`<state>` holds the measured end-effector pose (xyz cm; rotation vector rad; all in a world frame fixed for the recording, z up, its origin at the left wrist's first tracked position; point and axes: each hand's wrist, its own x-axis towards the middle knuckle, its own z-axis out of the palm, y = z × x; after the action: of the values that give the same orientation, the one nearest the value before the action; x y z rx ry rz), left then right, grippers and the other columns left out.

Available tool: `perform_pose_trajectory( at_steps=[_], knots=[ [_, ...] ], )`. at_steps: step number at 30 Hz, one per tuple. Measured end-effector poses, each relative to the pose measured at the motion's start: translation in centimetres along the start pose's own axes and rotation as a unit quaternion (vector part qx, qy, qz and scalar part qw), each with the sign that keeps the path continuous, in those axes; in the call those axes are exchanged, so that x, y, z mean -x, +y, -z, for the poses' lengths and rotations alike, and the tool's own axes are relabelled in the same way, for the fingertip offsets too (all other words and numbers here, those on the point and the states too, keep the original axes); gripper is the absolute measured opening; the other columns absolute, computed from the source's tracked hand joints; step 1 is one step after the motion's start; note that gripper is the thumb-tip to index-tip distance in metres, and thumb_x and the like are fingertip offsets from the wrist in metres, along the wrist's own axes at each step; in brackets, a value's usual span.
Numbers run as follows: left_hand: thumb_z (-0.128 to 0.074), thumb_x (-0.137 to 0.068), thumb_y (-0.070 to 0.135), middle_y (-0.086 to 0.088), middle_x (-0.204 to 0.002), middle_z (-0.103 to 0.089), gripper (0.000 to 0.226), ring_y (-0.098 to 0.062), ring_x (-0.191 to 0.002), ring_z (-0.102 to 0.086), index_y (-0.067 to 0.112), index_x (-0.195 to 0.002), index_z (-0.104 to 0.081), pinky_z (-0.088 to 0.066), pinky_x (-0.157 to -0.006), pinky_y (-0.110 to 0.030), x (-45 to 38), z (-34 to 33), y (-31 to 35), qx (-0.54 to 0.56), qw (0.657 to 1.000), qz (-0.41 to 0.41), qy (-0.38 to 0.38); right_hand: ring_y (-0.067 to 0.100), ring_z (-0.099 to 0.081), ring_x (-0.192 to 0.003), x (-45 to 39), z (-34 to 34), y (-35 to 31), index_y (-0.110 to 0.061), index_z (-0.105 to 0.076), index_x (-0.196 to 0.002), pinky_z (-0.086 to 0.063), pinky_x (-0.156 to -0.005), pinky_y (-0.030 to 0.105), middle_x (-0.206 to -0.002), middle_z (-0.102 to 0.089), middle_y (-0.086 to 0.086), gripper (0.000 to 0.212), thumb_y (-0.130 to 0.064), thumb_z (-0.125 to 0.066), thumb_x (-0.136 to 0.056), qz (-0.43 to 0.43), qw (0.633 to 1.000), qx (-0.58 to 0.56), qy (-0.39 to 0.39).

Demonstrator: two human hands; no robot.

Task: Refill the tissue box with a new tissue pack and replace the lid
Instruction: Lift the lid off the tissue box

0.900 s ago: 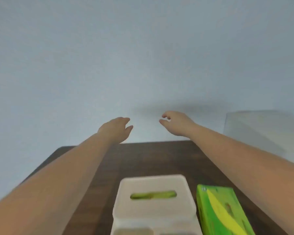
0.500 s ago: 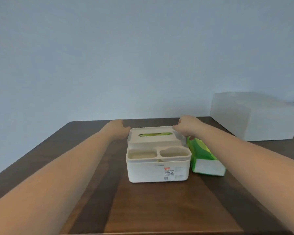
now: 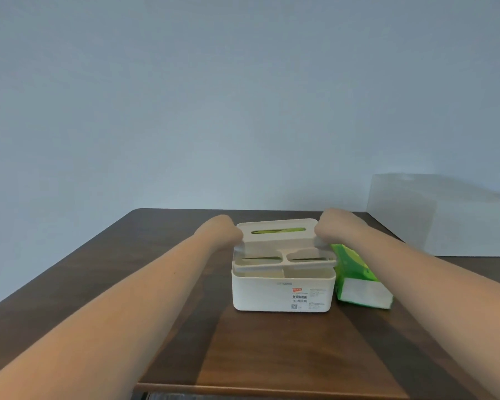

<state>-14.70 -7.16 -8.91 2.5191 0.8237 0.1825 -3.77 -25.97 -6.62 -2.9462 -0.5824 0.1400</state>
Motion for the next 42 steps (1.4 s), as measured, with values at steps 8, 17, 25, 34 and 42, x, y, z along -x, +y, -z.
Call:
perform_pose_trajectory(
  at_steps=[8, 17, 25, 34, 42],
  knots=[
    [-0.047, -0.082, 0.01, -0.004, -0.071, -0.05, 0.01, -0.028, -0.077, -0.049, 0.009, -0.074, -0.052, -0.036, -0.061, -0.029, -1.0, 5.2, -2.2, 0.124, 0.981, -0.008, 0.151, 0.029, -0.053, -0.072, 0.2, 3.4, -3.6, -0.008, -0.048, -0.059, -0.038, -0.057, 0.026, -0.063, -0.048, 0.007, 0.023, -0.002, -0.055, -0.08, 0.051, 0.989, -0.1, 0.097],
    [-0.047, -0.082, 0.01, -0.004, -0.069, -0.048, 0.013, -0.021, -0.058, -0.04, 0.01, -0.069, -0.046, -0.03, -0.053, -0.027, -2.3, 5.9, -14.2, 0.05, 0.982, 0.109, 0.144, 0.026, -0.054, -0.077, -0.9, -0.6, -15.5, -0.012, -0.05, -0.063, -0.039, -0.058, 0.026, -0.072, -0.053, 0.002, 0.023, -0.01, -0.058, -0.084, 0.107, 0.993, -0.051, 0.018],
    [-0.047, -0.081, 0.009, -0.004, -0.068, -0.05, 0.012, -0.021, -0.06, -0.043, 0.009, -0.069, -0.05, -0.032, -0.054, -0.025, -3.4, 4.9, -20.2, 0.001, 0.98, 0.171, 0.104, 0.027, -0.059, -0.099, -2.2, -5.4, -21.1, -0.015, -0.051, -0.068, -0.041, -0.074, 0.029, -0.106, -0.065, 0.004, 0.017, -0.01, -0.056, -0.084, 0.146, 0.987, 0.051, 0.035],
    [-0.045, -0.084, 0.013, -0.002, -0.066, -0.048, 0.018, -0.018, -0.057, -0.041, 0.012, -0.066, -0.046, -0.03, -0.052, -0.025, -4.0, 2.7, -21.8, -0.03, 0.979, 0.183, 0.085, 0.025, -0.054, -0.123, -3.8, -8.6, -22.3, -0.023, -0.059, -0.123, -0.042, -0.09, 0.03, -0.132, -0.058, -0.001, 0.041, -0.028, -0.065, -0.083, 0.146, 0.975, 0.165, -0.025],
    [-0.043, -0.091, 0.023, 0.002, -0.079, -0.055, 0.011, -0.022, -0.077, -0.054, 0.015, -0.092, -0.05, -0.04, -0.062, -0.029, -3.3, 3.0, -19.5, -0.07, 0.973, 0.124, 0.18, 0.026, -0.054, -0.083, -3.4, -7.8, -21.7, -0.012, -0.056, -0.08, -0.042, -0.067, 0.03, -0.097, -0.059, 0.004, 0.012, -0.008, -0.048, -0.089, 0.187, 0.975, 0.115, -0.015]
  ],
)
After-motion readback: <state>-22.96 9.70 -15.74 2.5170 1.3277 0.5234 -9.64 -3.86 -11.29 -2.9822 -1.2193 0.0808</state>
